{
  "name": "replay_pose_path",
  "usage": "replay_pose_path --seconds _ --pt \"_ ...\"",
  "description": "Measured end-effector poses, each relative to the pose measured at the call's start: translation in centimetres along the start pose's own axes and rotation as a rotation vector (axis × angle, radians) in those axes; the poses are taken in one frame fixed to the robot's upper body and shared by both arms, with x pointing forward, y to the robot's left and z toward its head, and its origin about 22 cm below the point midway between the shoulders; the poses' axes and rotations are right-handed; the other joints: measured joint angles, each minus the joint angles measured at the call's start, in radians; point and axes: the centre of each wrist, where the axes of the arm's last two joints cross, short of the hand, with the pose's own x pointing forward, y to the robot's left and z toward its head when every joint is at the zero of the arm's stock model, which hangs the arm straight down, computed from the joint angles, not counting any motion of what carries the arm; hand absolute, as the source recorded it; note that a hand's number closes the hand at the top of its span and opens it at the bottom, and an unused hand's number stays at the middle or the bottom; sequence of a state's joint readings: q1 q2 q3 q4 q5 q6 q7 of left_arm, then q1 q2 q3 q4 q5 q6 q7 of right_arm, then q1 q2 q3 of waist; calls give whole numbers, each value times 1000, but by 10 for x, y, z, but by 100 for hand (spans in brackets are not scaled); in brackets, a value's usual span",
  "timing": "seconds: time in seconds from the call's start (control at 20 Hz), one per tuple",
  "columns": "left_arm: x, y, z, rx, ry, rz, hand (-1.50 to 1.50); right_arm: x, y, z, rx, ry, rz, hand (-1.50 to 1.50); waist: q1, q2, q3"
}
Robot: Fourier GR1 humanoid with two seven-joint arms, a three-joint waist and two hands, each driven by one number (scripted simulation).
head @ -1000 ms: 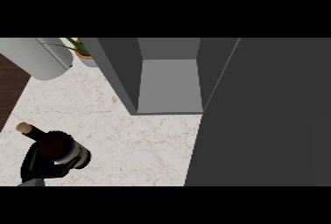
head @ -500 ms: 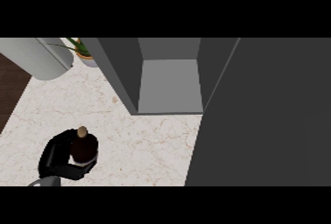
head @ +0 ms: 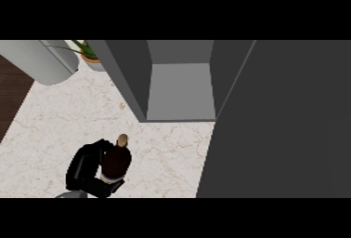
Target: Pick up the wine, place it into the cabinet and close the cabinet
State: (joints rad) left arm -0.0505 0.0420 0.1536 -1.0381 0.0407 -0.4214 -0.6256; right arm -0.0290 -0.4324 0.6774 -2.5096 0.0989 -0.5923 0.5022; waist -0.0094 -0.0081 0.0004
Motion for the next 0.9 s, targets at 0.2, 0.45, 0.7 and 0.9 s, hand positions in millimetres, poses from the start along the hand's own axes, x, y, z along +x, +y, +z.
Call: replay_pose_path --seconds 0.2,0.45,0.7,0.9 --pt "13 -17 -4 -34 -17 12 150 -3 -1 4 -8 1 8 -150 0 0 0" --pt "22 -48 -12 -62 -15 30 150 -5 -2 7 -10 -3 13 -150 -3 0 0" --pt "38 -76 -24 -79 -36 27 150 -5 -5 8 -18 -8 34 -150 -4 1 -1" --pt "51 -99 -36 -64 -54 -2 150 -8 -6 12 -22 -15 45 -150 -6 1 0"
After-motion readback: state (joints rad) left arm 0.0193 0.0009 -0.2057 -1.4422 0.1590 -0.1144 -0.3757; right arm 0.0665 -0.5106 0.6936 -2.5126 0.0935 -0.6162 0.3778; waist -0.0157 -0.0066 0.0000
